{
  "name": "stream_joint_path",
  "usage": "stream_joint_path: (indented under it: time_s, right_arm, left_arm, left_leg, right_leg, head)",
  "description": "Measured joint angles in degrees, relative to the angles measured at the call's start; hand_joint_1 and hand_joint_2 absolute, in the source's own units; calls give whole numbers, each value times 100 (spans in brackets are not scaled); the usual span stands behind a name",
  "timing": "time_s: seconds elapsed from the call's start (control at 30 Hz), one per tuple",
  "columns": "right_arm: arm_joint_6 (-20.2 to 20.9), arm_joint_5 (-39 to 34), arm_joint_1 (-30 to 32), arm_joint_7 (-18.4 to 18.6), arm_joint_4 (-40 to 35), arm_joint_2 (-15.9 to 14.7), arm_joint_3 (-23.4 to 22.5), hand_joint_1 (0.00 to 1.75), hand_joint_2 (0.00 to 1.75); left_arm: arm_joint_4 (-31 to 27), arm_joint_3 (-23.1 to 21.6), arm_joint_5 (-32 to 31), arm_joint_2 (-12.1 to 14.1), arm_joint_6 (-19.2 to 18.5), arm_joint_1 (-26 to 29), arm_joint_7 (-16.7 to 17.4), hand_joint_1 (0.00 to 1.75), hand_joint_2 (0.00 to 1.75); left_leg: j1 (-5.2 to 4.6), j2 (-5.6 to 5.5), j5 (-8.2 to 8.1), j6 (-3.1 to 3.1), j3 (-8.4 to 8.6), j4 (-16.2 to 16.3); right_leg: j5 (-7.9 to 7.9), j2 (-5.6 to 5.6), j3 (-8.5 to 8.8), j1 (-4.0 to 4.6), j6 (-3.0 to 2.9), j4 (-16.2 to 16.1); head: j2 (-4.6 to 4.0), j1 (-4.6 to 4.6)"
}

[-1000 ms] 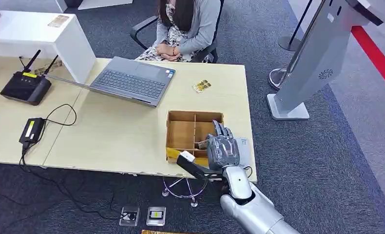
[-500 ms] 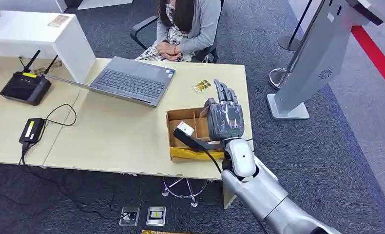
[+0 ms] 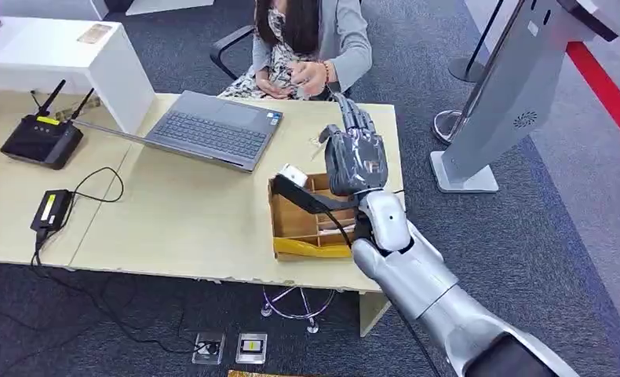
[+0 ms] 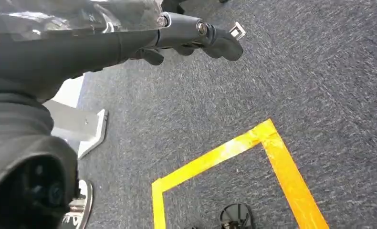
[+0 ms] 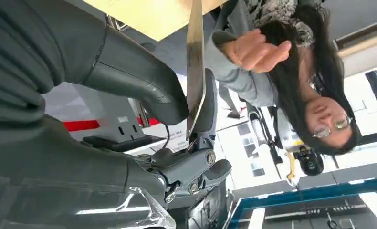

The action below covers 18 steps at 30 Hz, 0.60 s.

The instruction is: Pass the card to the sensor for recognition and then transmit it.

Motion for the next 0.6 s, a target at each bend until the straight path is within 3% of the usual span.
stream_joint_path:
  time_s: [0.03, 0.2, 0.6]
  right_arm:
    - [9, -18, -50, -11, 112, 35, 0, 175, 175]
    - [29, -83, -353, -37, 652, 120, 0, 175, 175]
    - [105, 30, -639, -22, 1395, 391, 37, 175, 175]
  left_arm:
    - [0, 0, -26, 0, 0, 3, 15, 0, 0]
    - [-308, 0, -555, -197, 2, 72, 866, 0, 0]
    - [-848, 0, -984, -529, 2, 113, 1325, 0, 0]
  left_leg:
    - [0, -1, 0, 0, -1, 0]
    - [-1, 0, 0, 0, -1, 0]
    - [3, 0, 0, -1, 0, 0]
  right_leg:
    - [0, -1, 0, 0, 0, 0]
    - [0, 1, 0, -1, 0, 0]
    - [0, 1, -1, 2, 0, 1]
  head:
    - [0, 0]
    - [0, 0]
    - [0, 0]
